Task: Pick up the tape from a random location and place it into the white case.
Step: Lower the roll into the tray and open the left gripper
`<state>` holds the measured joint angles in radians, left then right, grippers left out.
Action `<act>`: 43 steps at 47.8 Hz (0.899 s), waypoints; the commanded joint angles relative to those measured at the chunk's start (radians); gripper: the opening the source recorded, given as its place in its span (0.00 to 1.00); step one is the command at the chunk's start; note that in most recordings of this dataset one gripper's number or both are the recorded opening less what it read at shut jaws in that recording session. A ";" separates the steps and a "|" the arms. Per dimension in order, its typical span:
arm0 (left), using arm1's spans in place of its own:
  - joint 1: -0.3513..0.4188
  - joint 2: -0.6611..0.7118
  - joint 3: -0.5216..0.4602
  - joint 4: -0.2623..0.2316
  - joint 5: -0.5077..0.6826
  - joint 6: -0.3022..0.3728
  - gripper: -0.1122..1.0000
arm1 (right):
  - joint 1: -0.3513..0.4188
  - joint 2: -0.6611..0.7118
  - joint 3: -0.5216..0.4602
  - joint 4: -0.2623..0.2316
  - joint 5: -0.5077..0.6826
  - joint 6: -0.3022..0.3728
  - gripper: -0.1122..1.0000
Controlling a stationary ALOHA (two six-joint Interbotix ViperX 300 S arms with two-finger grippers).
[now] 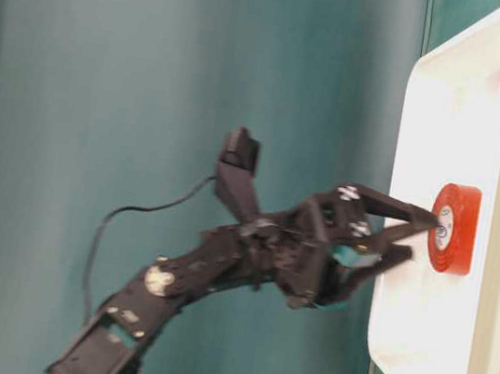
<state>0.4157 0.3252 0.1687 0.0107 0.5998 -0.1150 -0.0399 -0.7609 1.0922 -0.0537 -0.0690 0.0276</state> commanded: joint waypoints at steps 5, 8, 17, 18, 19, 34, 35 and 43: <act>-0.008 -0.109 -0.051 -0.002 0.054 0.003 0.98 | -0.002 0.002 -0.026 -0.002 -0.009 0.000 0.92; -0.008 -0.129 -0.064 0.000 0.078 0.003 0.98 | -0.002 0.002 -0.025 0.000 -0.009 0.000 0.92; -0.009 -0.184 -0.101 0.000 0.144 0.003 0.98 | -0.002 0.002 -0.026 0.000 -0.009 0.000 0.92; -0.008 -0.189 -0.106 0.000 0.150 0.003 0.98 | -0.002 0.002 -0.026 0.000 -0.009 0.000 0.92; -0.009 -0.192 -0.107 0.002 0.152 0.003 0.98 | -0.002 0.002 -0.026 -0.002 -0.009 0.000 0.92; -0.041 -0.202 -0.092 0.003 0.153 0.003 0.98 | -0.009 0.002 -0.026 0.000 -0.009 0.000 0.92; -0.049 -0.201 -0.092 0.003 0.153 0.003 0.98 | -0.009 0.002 -0.026 -0.002 -0.011 0.000 0.92; -0.160 -0.206 -0.080 0.003 0.161 0.003 0.98 | -0.017 0.002 -0.026 0.002 -0.006 0.005 0.92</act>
<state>0.3114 0.1611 0.0936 0.0107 0.7609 -0.1135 -0.0506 -0.7609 1.0922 -0.0537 -0.0706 0.0291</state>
